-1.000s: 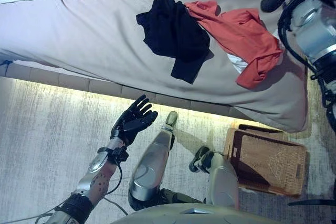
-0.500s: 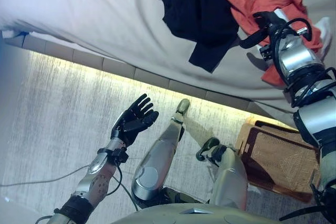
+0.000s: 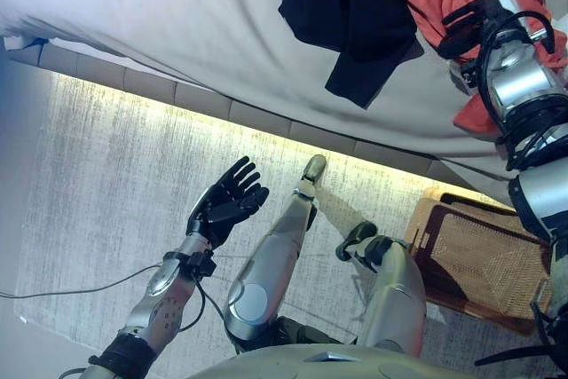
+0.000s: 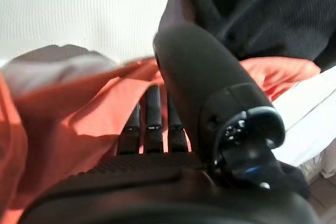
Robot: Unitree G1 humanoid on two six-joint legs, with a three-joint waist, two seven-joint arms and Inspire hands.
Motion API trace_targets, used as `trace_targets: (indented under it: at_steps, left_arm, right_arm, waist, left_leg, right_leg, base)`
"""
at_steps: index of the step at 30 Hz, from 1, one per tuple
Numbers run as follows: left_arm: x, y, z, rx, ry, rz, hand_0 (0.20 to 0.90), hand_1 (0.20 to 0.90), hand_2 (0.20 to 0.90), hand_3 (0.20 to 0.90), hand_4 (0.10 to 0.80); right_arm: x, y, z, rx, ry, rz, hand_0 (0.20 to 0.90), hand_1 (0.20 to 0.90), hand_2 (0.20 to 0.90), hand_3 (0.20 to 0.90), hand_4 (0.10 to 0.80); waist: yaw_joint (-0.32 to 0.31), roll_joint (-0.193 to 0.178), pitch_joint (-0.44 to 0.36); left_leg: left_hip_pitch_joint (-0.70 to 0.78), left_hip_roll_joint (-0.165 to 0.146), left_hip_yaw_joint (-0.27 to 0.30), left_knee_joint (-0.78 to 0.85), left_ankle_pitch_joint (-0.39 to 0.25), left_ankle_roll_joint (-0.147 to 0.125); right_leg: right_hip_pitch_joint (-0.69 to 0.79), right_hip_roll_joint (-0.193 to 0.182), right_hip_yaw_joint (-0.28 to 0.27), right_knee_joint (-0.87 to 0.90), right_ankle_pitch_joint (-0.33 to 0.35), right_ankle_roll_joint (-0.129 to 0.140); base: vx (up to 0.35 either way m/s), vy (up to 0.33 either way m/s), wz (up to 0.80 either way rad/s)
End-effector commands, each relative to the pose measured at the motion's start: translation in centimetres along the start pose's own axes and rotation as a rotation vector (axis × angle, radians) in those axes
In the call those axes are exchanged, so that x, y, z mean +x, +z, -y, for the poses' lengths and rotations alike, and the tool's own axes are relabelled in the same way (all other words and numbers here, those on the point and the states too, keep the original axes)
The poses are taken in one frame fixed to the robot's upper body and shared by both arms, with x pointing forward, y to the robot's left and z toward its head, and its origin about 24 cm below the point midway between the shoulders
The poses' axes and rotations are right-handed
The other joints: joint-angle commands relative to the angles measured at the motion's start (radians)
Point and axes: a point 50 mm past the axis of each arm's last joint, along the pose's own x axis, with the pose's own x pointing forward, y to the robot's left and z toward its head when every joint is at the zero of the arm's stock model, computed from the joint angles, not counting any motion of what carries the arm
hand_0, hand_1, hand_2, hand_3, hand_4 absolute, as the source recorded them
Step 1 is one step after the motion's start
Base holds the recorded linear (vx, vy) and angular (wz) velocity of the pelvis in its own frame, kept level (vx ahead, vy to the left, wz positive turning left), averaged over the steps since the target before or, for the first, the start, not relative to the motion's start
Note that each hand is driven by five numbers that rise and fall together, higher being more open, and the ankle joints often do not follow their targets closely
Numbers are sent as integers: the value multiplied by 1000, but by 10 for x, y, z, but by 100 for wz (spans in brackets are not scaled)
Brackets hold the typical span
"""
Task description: Pick up the clothes from the bed and place them into the basket
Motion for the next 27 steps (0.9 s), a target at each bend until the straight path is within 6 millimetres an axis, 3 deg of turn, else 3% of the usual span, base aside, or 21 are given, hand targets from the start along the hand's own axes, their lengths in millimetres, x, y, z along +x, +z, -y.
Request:
trace_targets:
  at_steps: [1,10,15,20,26,27]
  left_arm:
    - [-8,19,6,-2,-33,121,900,900,900,900,800]
    - [-10,21,2,0,-22,121,900,900,900,900,800]
    - [-8,21,1,6,-5,115,900,900,900,900,800]
    - [-4,21,0,15,4,114,900,900,900,900,800]
    - [-1,20,-2,20,26,101,900,900,900,900,800]
    - [0,20,-1,16,27,100,900,900,900,900,800]
  right_arm:
    - [-4,21,80,-179,-268,71,300,300,300,200,100]
    - [-7,26,93,-225,-308,74,300,300,300,200,100]
    - [-7,22,94,-204,-289,82,300,300,300,200,100]
    - [-7,19,89,-44,-261,106,300,300,300,200,100]
    - [-7,9,87,-72,-213,117,314,314,314,216,116]
    - [-7,8,88,-80,-205,117,900,900,900,900,800]
  waist:
    - [-13,34,-46]
    - [-23,21,-46]
    - [-31,4,-46]
    - [-45,-10,-46]
    - [-54,-38,-46]
    - [-55,-39,-46]
  left_leg:
    - [68,-11,99,166,-250,84]
    - [110,1,111,162,-261,82]
    - [165,9,107,140,-264,82]
    - [225,17,112,120,-267,78]
    - [304,26,114,105,-275,71]
    - [303,27,115,110,-271,69]
  right_leg:
    - [5,77,-41,-60,146,-31]
    - [39,71,-38,-69,146,-29]
    - [91,76,-31,-86,143,-29]
    - [154,78,-26,-123,150,-25]
    - [248,78,-25,-163,144,-25]
    - [252,78,-26,-163,142,-27]
  base:
    - [0,0,0]
    - [-10,11,-4]
    - [11,4,-2]
    - [10,-7,-4]
    - [75,8,-8]
    - [72,23,-8]
